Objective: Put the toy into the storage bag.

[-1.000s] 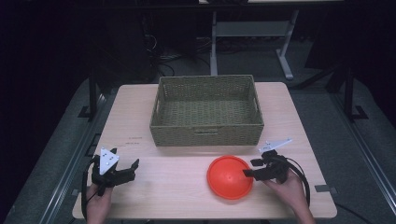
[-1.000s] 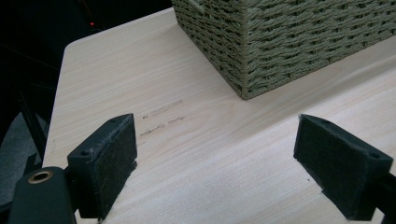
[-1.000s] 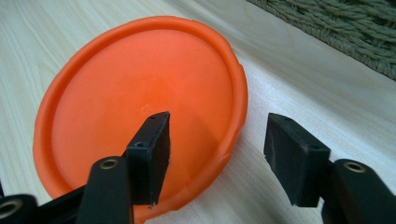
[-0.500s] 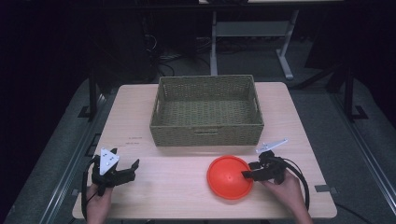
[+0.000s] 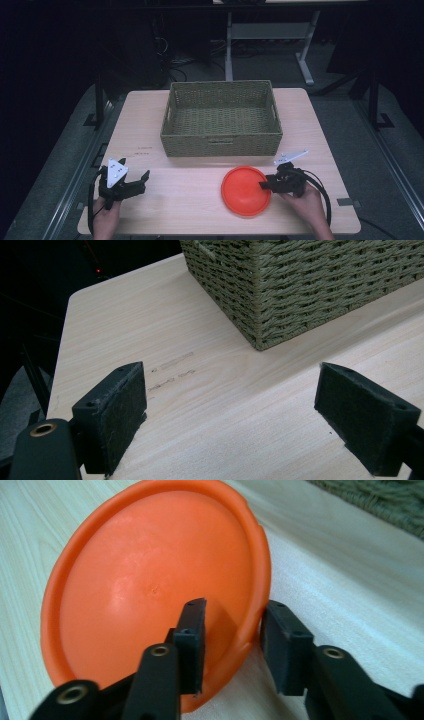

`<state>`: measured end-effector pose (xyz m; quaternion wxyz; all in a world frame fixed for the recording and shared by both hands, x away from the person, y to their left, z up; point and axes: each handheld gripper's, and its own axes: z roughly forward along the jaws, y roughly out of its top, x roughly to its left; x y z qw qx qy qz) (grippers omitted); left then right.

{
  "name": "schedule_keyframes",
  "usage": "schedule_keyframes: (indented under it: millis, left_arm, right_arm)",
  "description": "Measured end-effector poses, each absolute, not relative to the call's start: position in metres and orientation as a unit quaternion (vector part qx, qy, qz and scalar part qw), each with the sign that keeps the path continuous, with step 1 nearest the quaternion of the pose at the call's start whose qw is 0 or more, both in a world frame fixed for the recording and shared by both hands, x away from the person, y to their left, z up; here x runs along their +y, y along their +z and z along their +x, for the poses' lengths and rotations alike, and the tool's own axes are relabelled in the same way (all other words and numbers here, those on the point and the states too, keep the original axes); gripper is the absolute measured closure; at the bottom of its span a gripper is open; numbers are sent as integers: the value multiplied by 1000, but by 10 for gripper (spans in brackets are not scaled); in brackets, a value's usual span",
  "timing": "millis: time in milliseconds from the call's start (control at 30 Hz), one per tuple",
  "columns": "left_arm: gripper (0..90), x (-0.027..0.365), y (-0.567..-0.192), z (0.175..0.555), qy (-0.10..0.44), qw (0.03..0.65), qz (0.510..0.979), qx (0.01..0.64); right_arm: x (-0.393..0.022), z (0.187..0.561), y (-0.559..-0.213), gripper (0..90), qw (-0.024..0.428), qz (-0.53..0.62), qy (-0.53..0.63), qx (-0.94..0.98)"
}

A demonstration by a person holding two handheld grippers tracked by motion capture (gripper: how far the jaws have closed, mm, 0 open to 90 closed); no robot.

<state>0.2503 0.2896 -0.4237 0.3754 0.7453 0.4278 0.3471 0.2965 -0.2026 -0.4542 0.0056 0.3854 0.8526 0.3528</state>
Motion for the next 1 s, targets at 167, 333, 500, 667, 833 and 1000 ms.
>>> schedule_keyframes:
  millis: [167,333,500,667,833,1000]
  left_arm:
    - [128,290,-424,250,348,375,746,428]
    - [129,291,-424,250,349,376,743,430]
    - [128,291,-424,250,350,377,742,430]
    - [128,292,-424,250,350,379,740,432]
    - [129,293,-423,249,350,378,739,435]
    - [129,293,-423,249,350,377,739,435]
  right_arm:
    - [-202,296,-442,746,13,375,363,853]
    - [-202,295,-427,820,5,363,386,848]
    - [-193,293,-414,825,10,354,370,859]
    - [-190,291,-400,826,8,343,373,862]
    - [-189,289,-388,826,15,335,369,867]
    - [-190,286,-372,827,28,331,376,865]
